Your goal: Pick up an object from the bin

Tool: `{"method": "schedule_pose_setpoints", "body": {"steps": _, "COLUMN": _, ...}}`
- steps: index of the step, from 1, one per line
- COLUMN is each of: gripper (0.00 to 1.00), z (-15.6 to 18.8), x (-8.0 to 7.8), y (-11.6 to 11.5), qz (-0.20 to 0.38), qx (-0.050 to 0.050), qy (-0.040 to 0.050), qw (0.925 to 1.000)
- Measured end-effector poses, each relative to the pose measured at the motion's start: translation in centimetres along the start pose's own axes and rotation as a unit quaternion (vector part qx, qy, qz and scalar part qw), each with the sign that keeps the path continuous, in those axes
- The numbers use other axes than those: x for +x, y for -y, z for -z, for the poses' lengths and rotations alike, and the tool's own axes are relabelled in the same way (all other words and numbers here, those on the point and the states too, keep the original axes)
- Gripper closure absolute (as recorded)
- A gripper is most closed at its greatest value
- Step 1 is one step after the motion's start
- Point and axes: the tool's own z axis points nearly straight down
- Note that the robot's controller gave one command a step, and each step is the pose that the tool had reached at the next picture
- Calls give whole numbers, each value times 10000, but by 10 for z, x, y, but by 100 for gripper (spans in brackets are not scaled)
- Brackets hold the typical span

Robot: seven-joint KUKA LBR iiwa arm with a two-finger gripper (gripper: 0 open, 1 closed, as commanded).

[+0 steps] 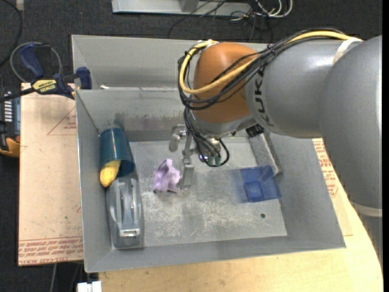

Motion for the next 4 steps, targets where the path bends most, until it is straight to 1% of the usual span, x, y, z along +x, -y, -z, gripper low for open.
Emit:
{"method": "schedule_pose_setpoints", "body": {"steps": 1, "gripper": 0, "z": -77, "x": 18, "y": -5, "qz": 572, "qx": -6, "qy": -21, "qw": 9984}}
{"method": "schedule_pose_setpoints", "body": {"steps": 2, "gripper": 0, "z": -2, "x": 17, "y": -4, "qz": 934, "qx": -14, "qy": 49, "qw": 9956}}
{"method": "schedule_pose_setpoints", "body": {"steps": 3, "gripper": 0, "z": -46, "x": 20, "y": 3, "qz": 240, "qx": -7, "qy": -38, "qw": 9997}}
{"method": "schedule_pose_setpoints", "body": {"steps": 4, "gripper": 0, "z": -76, "x": 37, "y": 5, "qz": 502, "qx": -20, "qy": 27, "qw": 9987}}
